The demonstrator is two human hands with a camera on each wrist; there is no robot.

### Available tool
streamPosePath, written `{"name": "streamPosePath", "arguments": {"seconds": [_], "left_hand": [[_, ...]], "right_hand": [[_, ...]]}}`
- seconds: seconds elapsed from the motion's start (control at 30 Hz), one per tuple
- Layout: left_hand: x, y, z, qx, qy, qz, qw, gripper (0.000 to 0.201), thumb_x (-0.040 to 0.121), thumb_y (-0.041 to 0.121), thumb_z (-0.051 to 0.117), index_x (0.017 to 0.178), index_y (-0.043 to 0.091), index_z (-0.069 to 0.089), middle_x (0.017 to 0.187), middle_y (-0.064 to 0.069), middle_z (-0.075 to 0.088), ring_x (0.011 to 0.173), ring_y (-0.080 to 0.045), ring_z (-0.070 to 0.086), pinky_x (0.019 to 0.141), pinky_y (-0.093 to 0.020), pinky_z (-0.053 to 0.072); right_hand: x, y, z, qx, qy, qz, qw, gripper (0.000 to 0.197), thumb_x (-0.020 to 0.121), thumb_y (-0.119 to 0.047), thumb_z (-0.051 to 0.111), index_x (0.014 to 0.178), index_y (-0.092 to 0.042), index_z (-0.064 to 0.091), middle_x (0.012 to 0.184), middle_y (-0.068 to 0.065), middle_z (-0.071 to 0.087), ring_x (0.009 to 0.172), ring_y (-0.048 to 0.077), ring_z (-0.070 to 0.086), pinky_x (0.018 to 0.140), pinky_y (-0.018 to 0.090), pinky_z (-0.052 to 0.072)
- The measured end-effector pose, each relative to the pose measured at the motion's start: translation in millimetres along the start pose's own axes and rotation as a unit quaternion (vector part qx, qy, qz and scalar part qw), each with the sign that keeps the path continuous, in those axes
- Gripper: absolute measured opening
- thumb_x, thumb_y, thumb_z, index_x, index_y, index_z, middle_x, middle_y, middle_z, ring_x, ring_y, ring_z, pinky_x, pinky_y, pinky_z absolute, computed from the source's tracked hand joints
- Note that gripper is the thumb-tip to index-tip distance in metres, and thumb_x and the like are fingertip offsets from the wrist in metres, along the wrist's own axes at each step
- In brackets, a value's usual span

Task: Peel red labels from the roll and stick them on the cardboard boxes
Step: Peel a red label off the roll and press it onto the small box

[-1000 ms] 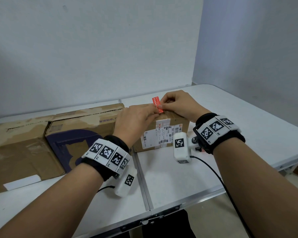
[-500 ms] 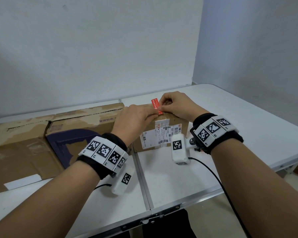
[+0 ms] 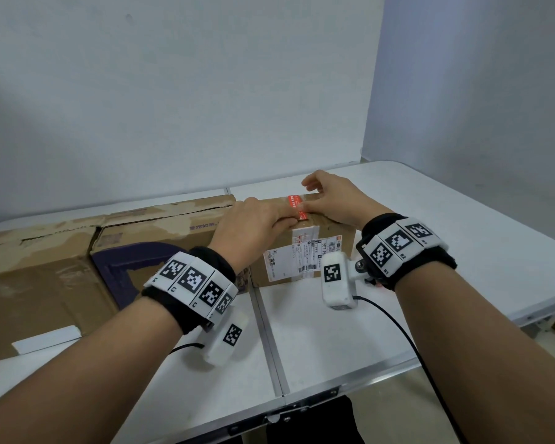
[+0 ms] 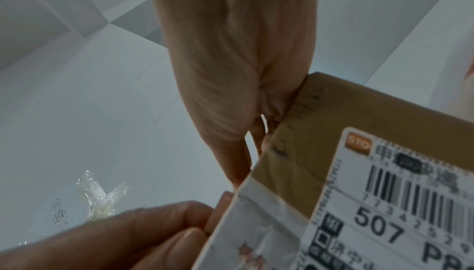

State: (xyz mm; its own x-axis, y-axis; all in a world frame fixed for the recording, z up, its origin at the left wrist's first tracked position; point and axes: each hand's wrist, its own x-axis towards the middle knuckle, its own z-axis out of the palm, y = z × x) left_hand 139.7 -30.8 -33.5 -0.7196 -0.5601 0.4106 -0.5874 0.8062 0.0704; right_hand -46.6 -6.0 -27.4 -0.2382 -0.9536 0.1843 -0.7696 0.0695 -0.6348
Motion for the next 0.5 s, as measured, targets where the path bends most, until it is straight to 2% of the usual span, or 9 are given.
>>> {"name": "streamPosePath", "arguments": {"seconds": [0.1,0.2,0.33,0.5], "left_hand": [[0.8,-2.0,1.1,-0.016,-0.001,-0.002,1.0,0.026,0.096,0.041,0.046,0.114,0.04,0.065,0.092,0.007,0.076,0.081,-0.02,0.068,0.069,-0.033,0.05],[4.5,-3.9,3.1,-0.018,0.0,-0.007,1.0,0.025,0.098,0.035,0.045,0.111,0.033,0.067,0.087,0.002,0.076,0.079,-0.024,0.067,0.071,-0.038,0.051],[9.0,-4.2,5.3,0.002,-0.013,-0.013,1.0,0.029,0.099,0.032,0.042,0.111,0.028,0.067,0.092,-0.002,0.076,0.085,-0.028,0.066,0.074,-0.043,0.051],[11.1,-4.9,4.3,0.01,-0.019,-0.007,1.0,0.03,0.1,0.033,0.04,0.112,0.029,0.067,0.094,-0.001,0.075,0.086,-0.026,0.066,0.074,-0.042,0.05]], "right_hand": [[0.0,0.2,-2.5,0.019,-0.012,0.03,0.999,0.053,0.08,-0.032,0.075,0.126,-0.015,0.055,0.126,0.003,0.06,0.112,0.015,0.056,0.094,0.027,0.044],[1.6,-0.2,-5.0,0.017,-0.009,0.04,0.999,0.052,0.079,-0.032,0.075,0.124,-0.014,0.056,0.126,0.002,0.061,0.112,0.015,0.056,0.091,0.025,0.042],[3.4,0.3,-2.7,0.007,0.015,0.046,0.999,0.044,0.083,-0.03,0.072,0.12,-0.011,0.058,0.122,0.005,0.061,0.101,0.013,0.052,0.084,0.023,0.039],[8.0,1.0,2.2,-0.001,0.044,0.049,0.998,0.038,0.084,-0.03,0.071,0.113,-0.01,0.058,0.112,0.005,0.062,0.096,0.015,0.053,0.076,0.022,0.039]]}}
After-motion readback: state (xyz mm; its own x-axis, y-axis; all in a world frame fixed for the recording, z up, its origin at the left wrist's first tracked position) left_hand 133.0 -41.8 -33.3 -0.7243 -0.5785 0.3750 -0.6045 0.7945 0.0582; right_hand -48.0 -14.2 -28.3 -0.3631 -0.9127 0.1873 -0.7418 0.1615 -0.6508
